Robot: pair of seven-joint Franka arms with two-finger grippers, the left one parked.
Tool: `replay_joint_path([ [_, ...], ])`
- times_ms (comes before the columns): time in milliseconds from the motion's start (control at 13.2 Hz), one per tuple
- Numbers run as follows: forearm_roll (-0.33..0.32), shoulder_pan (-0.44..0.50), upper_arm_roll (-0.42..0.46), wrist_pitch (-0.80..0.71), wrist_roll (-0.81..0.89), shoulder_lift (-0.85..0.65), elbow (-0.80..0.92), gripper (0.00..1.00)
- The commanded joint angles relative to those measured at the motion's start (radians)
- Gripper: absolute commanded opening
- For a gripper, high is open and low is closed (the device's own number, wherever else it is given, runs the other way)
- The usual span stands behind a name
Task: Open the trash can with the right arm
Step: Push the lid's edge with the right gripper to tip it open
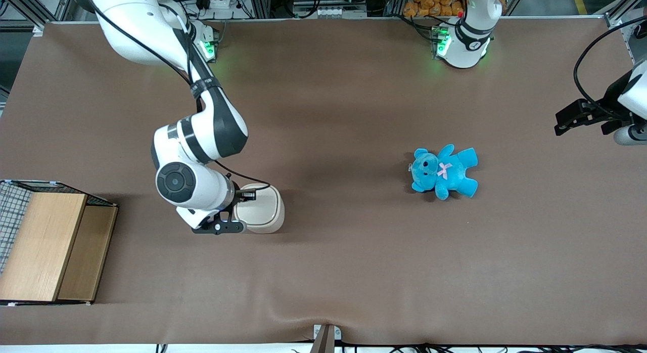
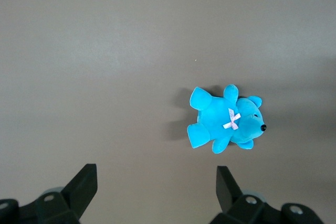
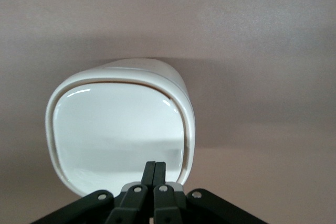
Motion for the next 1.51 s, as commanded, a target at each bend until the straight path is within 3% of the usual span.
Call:
replay_joint_path([
  [0, -0.01, 0.013, -0.008, 0.006, 0.018, 0.026, 0.017, 0.0],
  [981, -0.01, 0.009, -0.008, 0.035, 0.018, 0.041, -0.009, 0.0],
  [1434, -0.01, 0.002, -0.012, -0.026, 0.019, -0.101, -0.006, 0.0],
])
